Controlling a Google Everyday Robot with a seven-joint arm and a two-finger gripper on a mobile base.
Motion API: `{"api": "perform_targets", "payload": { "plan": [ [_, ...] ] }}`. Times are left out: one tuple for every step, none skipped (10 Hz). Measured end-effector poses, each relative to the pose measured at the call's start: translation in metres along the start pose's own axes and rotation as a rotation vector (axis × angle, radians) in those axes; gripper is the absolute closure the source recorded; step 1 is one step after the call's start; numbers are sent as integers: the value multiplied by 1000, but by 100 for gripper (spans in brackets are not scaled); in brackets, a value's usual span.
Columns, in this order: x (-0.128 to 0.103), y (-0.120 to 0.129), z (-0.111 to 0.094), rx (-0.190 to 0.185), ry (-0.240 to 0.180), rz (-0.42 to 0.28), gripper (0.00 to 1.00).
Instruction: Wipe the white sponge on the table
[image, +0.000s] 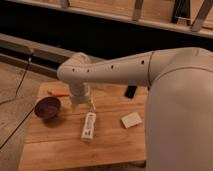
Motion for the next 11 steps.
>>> {"api": "perform_targets", "payload": {
  "plan": [
    [0, 0, 0, 0, 0, 0, 35],
    [0, 0, 0, 0, 0, 0, 35],
    [0, 0, 0, 0, 0, 0, 35],
    [0, 0, 0, 0, 0, 0, 35],
    [0, 0, 0, 0, 0, 0, 35],
    [0, -2, 1, 5, 4, 0, 35],
    [0, -6, 4, 12, 7, 4, 35],
    [-1, -13, 7, 23, 13, 9, 35],
    [-3, -18, 10, 25, 15, 17, 35],
    [-5, -25, 12, 28, 17, 29, 35],
    [-10, -39, 16, 24, 14, 62, 35]
  ]
}}
